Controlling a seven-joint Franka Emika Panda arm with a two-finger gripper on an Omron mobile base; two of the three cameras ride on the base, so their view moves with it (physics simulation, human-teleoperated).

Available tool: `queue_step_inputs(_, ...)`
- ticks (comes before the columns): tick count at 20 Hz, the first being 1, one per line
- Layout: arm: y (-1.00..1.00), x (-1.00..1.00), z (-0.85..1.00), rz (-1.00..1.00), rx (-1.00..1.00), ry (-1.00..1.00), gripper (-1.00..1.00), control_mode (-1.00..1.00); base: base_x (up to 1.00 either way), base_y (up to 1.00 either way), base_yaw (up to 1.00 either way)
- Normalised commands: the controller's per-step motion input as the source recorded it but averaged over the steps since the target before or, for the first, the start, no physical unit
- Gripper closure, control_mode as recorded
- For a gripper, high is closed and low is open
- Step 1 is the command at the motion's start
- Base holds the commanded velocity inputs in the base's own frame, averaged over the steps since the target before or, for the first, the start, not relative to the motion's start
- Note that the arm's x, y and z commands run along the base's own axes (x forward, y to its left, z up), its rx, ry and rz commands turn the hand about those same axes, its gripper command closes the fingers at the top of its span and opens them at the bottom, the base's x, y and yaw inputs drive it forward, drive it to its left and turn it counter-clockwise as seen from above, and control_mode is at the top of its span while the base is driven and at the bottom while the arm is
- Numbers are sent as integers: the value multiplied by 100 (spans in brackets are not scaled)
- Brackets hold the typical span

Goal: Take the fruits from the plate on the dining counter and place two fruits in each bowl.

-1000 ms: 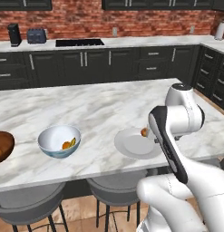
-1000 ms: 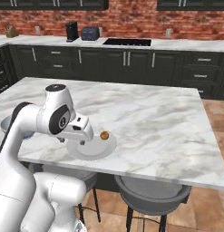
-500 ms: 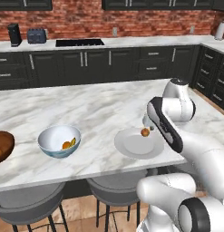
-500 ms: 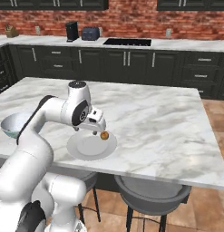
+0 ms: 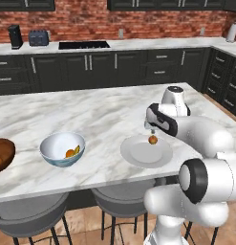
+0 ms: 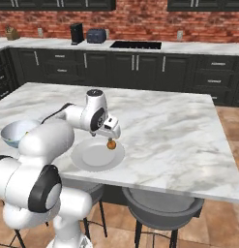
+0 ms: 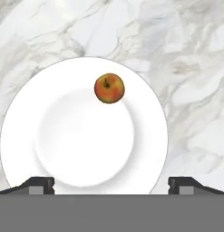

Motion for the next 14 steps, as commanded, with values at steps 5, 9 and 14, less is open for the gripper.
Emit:
queue_step_inputs(5,0,65,-60,-5,0,0,-100,-100,0,0,0)
queue_step_inputs(9,-15,47,-60,0,0,0,-100,-100,0,0,0)
queue_step_inputs(14,-5,39,-35,0,0,0,-100,-100,0,0,0)
